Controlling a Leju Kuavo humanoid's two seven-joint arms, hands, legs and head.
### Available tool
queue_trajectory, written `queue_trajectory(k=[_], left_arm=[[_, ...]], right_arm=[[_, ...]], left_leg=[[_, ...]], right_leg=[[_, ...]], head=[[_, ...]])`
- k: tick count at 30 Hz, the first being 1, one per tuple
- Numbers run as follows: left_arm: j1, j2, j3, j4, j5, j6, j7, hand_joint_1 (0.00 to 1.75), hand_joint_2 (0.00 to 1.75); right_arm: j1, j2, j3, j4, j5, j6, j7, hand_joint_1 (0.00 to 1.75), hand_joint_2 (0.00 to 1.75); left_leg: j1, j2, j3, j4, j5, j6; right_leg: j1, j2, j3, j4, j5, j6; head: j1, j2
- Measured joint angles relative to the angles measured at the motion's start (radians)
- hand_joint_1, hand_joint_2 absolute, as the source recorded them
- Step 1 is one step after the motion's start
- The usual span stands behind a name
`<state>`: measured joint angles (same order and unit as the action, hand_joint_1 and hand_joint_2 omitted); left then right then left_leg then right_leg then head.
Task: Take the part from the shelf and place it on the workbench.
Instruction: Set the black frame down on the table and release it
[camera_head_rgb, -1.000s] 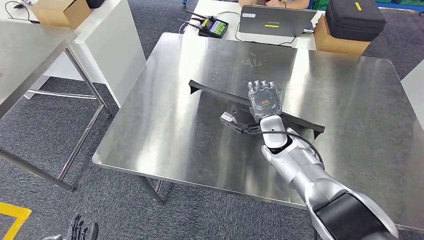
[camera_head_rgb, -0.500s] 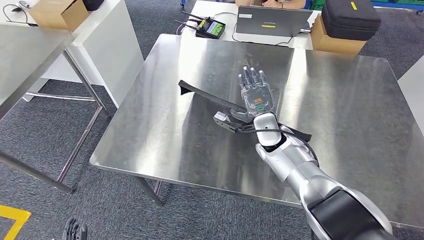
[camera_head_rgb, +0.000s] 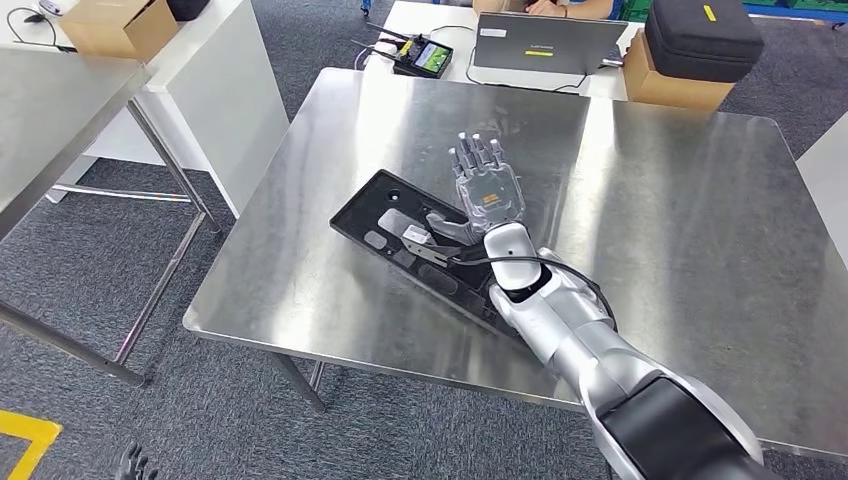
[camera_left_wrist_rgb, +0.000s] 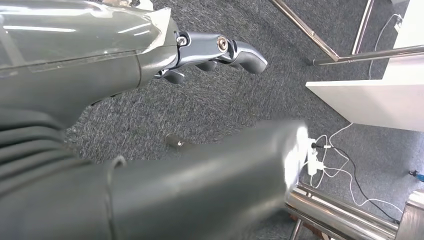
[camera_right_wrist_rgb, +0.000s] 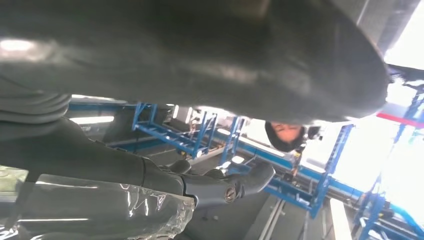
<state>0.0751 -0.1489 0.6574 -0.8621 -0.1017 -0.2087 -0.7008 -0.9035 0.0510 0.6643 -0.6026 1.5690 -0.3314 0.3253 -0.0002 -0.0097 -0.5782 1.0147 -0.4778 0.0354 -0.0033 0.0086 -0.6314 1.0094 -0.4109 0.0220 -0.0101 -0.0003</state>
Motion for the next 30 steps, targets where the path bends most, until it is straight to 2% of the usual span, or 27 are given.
queue_trajectory(k=[11,14,16,19,20,25,30], left_arm=[[-0.001,-0.001,0.007,0.000,-0.005,-0.001,0.000,0.00,0.00],[-0.001,-0.001,0.007,0.000,-0.008,-0.001,0.000,0.00,0.00],[-0.001,-0.002,0.007,0.000,-0.009,-0.002,0.000,0.00,0.00],[-0.002,-0.002,0.010,0.001,-0.011,-0.001,0.000,0.00,0.00],[-0.003,-0.002,0.012,0.002,-0.012,0.000,0.000,0.00,0.00],[-0.002,-0.002,0.017,0.012,-0.014,0.008,0.000,0.00,0.00],[0.007,-0.002,0.035,0.018,-0.014,0.019,0.000,0.00,0.00]], right_arm=[[-0.008,0.033,-0.039,-0.006,-0.005,0.038,-0.040,0.00,0.00],[0.000,0.039,-0.062,-0.020,-0.058,0.033,-0.096,0.00,0.00],[0.026,0.054,-0.106,-0.055,-0.193,0.028,-0.218,0.00,0.00],[0.113,0.101,-0.226,-0.183,-0.563,0.081,-0.496,0.00,0.00],[0.144,0.118,-0.266,-0.236,-0.673,0.105,-0.564,0.00,0.00],[0.262,0.165,-0.367,-0.454,-1.030,0.245,-0.738,0.00,0.00],[0.461,0.191,-0.364,-0.748,-1.511,0.419,-0.900,0.00,0.00]], left_leg=[[0.000,0.000,0.002,0.000,0.000,0.000],[0.000,0.000,0.002,0.000,0.000,0.000],[0.001,0.000,0.002,0.000,0.000,0.000],[0.001,0.000,0.002,0.000,-0.001,-0.001],[0.001,0.000,0.002,0.000,-0.001,-0.001],[0.001,0.000,0.003,0.000,-0.002,-0.002],[0.001,0.000,0.004,0.000,-0.004,-0.004]], right_leg=[[0.000,0.000,0.001,0.000,0.000,0.000],[0.000,0.000,0.001,0.000,0.000,0.000],[0.000,0.000,0.001,0.000,0.000,0.000],[0.000,0.000,0.001,0.000,0.000,0.000],[0.000,0.000,0.001,0.000,-0.001,0.000],[0.000,0.000,0.002,0.000,-0.003,-0.003],[0.000,0.000,0.002,0.000,-0.003,-0.003]], head=[[0.000,0.000],[0.000,0.000],[0.000,0.000],[0.000,0.000],[0.000,0.000],[0.000,0.000],[0.000,0.000]])
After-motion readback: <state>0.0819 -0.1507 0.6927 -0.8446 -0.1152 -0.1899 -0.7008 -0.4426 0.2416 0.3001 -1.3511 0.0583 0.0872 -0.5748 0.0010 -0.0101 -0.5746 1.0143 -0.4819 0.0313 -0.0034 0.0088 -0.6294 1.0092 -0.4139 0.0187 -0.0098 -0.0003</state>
